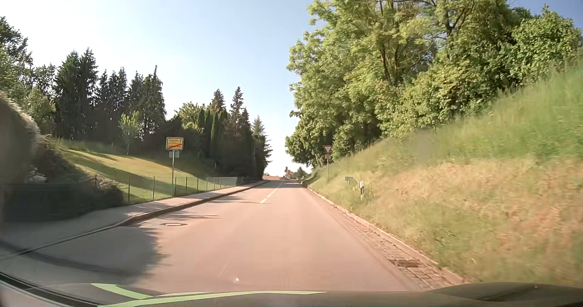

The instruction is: Follow the waypoints while adhering to traffic rules and regulations

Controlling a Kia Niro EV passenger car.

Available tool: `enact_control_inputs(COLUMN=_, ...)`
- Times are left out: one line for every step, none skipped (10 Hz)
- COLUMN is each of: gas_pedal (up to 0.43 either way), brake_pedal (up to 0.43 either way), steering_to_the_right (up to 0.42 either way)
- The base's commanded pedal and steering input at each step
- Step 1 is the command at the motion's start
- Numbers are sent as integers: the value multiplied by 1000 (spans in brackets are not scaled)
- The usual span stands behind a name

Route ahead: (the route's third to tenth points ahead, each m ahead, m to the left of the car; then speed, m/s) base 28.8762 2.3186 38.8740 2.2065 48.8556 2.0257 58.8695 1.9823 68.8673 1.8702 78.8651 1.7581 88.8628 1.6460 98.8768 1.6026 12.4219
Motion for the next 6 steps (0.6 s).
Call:
enact_control_inputs(gas_pedal=197, brake_pedal=0, steering_to_the_right=0)
enact_control_inputs(gas_pedal=197, brake_pedal=0, steering_to_the_right=0)
enact_control_inputs(gas_pedal=197, brake_pedal=0, steering_to_the_right=0)
enact_control_inputs(gas_pedal=197, brake_pedal=0, steering_to_the_right=0)
enact_control_inputs(gas_pedal=197, brake_pedal=0, steering_to_the_right=0)
enact_control_inputs(gas_pedal=197, brake_pedal=0, steering_to_the_right=0)
